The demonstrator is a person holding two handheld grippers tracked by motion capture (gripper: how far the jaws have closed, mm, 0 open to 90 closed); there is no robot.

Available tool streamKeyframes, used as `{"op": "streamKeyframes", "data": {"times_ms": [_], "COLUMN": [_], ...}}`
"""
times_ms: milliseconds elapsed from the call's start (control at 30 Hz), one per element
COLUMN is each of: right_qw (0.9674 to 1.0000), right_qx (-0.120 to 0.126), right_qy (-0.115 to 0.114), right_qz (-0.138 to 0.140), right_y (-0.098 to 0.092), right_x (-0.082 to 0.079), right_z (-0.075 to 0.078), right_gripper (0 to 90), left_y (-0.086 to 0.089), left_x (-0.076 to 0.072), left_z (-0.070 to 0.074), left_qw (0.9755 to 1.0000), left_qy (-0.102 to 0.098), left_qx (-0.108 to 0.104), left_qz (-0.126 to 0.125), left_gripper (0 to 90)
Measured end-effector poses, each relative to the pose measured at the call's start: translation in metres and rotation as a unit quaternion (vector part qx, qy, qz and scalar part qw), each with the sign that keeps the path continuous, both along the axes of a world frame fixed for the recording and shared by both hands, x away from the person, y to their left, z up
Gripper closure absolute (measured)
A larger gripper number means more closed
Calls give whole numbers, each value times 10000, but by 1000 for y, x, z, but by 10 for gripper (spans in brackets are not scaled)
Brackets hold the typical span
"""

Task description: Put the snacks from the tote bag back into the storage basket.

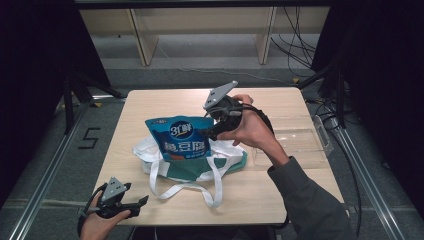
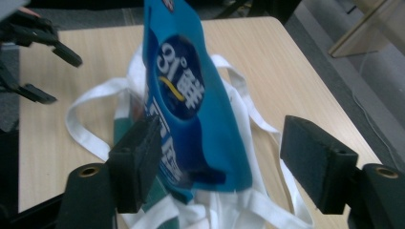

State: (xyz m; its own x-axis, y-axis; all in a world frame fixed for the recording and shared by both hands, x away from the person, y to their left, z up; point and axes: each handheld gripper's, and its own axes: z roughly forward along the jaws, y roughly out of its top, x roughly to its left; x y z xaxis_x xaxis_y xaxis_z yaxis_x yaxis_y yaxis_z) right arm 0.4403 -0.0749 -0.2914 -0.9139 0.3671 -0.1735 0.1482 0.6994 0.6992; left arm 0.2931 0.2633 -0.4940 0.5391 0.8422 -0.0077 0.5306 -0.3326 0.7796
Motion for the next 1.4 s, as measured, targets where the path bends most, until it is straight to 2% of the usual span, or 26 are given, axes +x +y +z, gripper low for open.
{"op": "streamKeyframes", "data": {"times_ms": [33,100,133,167,267,367,400,433,467,500,533,567,633,667,700,733,767,867,900,1033,1133,1200,1233,1267,1367,1400], "right_qw": [10000,9999,9999,9999,9995,9992,9991,9989,9986,9984,9982,9980,9973,9973,9968,9965,9960,9940,9929,9916,9901,9891,9889,9879,9864,9864], "right_qx": [46,-37,-37,-26,-152,-221,-258,-268,-295,-344,-356,-390,-500,-500,-544,-589,-652,-812,-899,-958,-1059,-1083,-1112,-1243,-1329,-1329], "right_qy": [74,-6,-6,11,33,78,94,124,158,135,160,160,188,188,189,202,193,275,308,381,335,419,434,476,526,526], "right_qz": [37,132,132,169,270,336,332,352,407,435,448,469,503,503,550,563,582,674,721,783,858,900,884,794,815,815], "right_y": [4,7,7,9,17,25,28,31,34,36,39,41,49,49,51,53,55,60,63,67,71,72,73,73,77,77], "right_x": [1,4,4,4,5,6,6,6,7,8,9,11,14,14,16,17,18,22,24,26,29,31,31,30,32,32], "right_z": [4,7,7,8,10,11,11,11,11,11,10,10,9,9,9,9,9,10,10,10,7,6,5,6,5,5], "right_gripper": [327,340,340,350,369,394,409,418,428,436,448,451,479,479,488,499,516,544,563,600,630,665,674,689,745,745], "left_y": [0,0,2,0,1,-1,1,1,1,-1,-1,0,-1,1,2,0,0,1,-1,1,1,1,1,0,1,0], "left_x": [0,0,0,0,0,0,0,0,0,0,0,0,0,0,0,0,0,0,0,0,0,0,0,0,1,0], "left_z": [0,0,0,-1,0,-1,0,0,0,-1,-1,-1,-1,0,0,0,-1,0,0,-1,0,0,0,-1,-1,-1], "left_qw": [10000,10000,9999,10000,9999,10000,9998,9998,9998,10000,10000,9999,9999,9999,9999,10000,10000,9999,10000,10000,10000,9999,9999,10000,9999,10000], "left_qy": [4,67,55,21,63,46,74,46,80,48,44,56,57,92,104,19,36,89,15,61,28,65,59,38,76,80], "left_qx": [1,-13,129,22,83,-18,121,126,121,-22,-43,44,-89,41,77,-35,-61,81,-28,53,60,56,83,-8,94,22], "left_qz": [1,-8,-95,-49,-108,-34,-132,-119,-135,-37,-32,-82,10,-40,-57,1,2,-87,-29,-54,-55,-62,-99,-48,-45,-22], "left_gripper": [213,213,213,213,214,214,214,214,215,214,215,214,215,215,215,214,215,215,215,216,216,216,216,217,216,216]}}
